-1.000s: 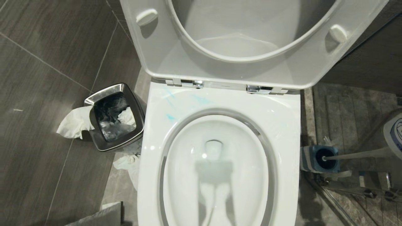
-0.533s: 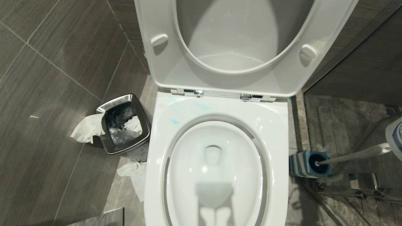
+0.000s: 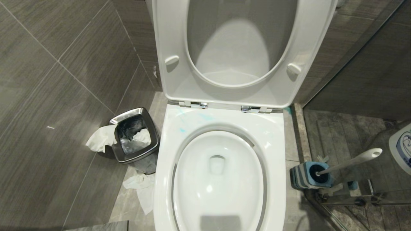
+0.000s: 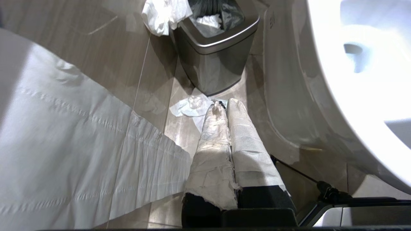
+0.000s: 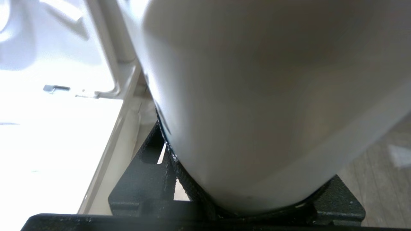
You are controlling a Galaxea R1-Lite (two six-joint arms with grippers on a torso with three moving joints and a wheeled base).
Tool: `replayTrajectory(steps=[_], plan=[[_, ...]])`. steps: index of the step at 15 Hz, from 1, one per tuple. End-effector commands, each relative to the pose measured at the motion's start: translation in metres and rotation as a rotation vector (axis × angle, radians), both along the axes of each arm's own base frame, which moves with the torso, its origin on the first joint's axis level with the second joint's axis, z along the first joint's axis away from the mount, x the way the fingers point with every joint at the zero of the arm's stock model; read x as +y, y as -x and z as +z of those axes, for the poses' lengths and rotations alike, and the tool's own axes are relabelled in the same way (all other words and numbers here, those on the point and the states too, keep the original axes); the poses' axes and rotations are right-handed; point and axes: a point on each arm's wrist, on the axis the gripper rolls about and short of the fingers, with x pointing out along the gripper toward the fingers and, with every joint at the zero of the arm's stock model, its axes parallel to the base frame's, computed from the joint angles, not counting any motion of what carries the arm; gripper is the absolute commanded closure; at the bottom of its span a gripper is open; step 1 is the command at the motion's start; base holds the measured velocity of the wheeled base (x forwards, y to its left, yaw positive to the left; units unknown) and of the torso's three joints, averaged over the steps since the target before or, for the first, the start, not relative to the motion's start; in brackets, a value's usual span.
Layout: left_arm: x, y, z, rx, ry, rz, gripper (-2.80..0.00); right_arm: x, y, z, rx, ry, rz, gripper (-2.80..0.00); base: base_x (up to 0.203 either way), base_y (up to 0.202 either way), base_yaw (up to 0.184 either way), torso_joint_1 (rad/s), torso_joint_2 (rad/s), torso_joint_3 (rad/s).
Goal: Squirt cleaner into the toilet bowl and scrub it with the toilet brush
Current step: Pour in the cleaning agent
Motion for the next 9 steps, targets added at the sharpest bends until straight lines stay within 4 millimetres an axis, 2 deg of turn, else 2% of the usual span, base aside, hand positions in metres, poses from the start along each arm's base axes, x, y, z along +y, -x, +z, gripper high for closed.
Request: replayTrajectory(steps=[1,9], plan=[[0.0,0.0,0.0,0.0,0.002,0.0,0.0,0.0003,-0.001,-0.0002,0.004,0.004,0.017,0.0,0.0,0.0,0.0,0.002,0.0,0.204],[0.0,0.0,0.0,0.0,0.005,0.0,0.0,0.0008,-0.002,-0.0047,0.043,0.001,0.04,0.0,0.0,0.0,0.0,0.003,0.0,0.201]])
